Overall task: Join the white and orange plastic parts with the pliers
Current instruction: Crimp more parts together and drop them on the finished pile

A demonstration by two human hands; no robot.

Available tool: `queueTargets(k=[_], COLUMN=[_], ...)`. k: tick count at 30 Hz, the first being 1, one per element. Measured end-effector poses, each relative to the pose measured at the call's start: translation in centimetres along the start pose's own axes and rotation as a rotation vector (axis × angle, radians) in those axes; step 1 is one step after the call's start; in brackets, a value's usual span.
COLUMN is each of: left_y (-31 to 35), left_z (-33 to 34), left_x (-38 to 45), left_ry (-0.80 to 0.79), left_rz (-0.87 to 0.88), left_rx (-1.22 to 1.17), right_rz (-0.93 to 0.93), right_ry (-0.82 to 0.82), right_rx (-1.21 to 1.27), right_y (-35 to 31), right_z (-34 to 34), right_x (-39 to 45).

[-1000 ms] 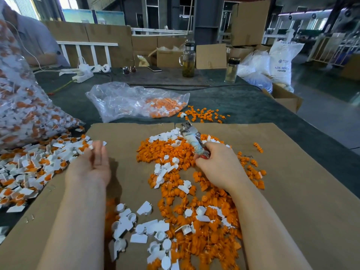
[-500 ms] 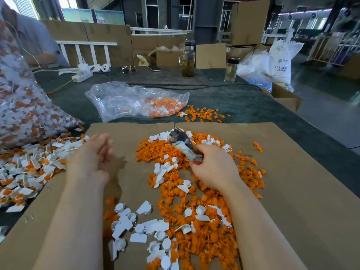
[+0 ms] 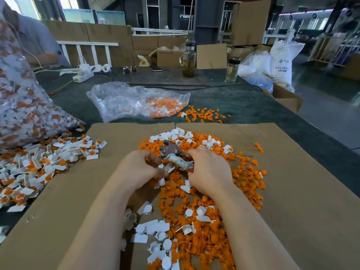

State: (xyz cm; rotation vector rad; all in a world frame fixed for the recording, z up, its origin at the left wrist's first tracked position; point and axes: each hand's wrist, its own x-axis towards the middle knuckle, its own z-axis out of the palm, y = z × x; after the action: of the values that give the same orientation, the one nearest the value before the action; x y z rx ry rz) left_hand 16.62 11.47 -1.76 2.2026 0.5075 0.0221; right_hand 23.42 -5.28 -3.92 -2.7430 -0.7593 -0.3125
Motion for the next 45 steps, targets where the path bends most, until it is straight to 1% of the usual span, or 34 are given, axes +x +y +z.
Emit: queueTargets(k=[4,7,10,12,14,17,19,21,25,30,37,45], left_y=[0.1,0.1,-0.1,0.0,0.2,0.9,1.2,1.4,1.8,2.7,3.1,3.6], left_z=[0.1,0.2,0.2,0.1,0.0,0.0,0.2,0.4,0.7,1.4,2.2,2.4], left_x=[0.1,0.1,0.1,0.0,-0.1,-0.3,-0.4,-0.4,-0.6,-0.8,-1.1,-1.6], left_ry=[0.019,0.010,0.033,0.058,0.076,0.046,0.021,0.010,0.048,0.114,0.217,0.131], left_rz=[0.047,0.077,0.087,0.093,0.077,-0.012,-0.063,-0.063,0.007,0.035,-0.001,0.029], left_rx=[0.071,0.115,0.084,-0.024,-0.238,-0.575,-0.715,-0.754,-0.777,-0.880,-0.802,-0.893], right_rz=[0.036,0.049,0.066,0.084,0.105,0.126,0.134,0.141,0.159,0.177,0.108,0.091], right_ry=[-0.010,0.011,0.046,0.057,0.075,0.126,0.163,0.173,0.179,0.187,0.201,0.246], right_rx=[-0.008,0.037,0.110,0.179,0.257,0.399,0.496,0.597,0.823,0.959,0.941,0.883], right_y=[0.2,0.2,0.2,0.4,0.5,0.5,0.5,0.4,0.2,-0.2,-0.5,-0.6], right_z=[-0.1,-0.1,-0.2,-0.4,-0.5,-0.8,-1.0,-1.3,-1.8,-2.2,-2.2,-2.2], right_x=[0.0,0.1,0.1,0.3,0.4,0.5,0.4,0.3,0.1,-0.1,-0.2,-0.1])
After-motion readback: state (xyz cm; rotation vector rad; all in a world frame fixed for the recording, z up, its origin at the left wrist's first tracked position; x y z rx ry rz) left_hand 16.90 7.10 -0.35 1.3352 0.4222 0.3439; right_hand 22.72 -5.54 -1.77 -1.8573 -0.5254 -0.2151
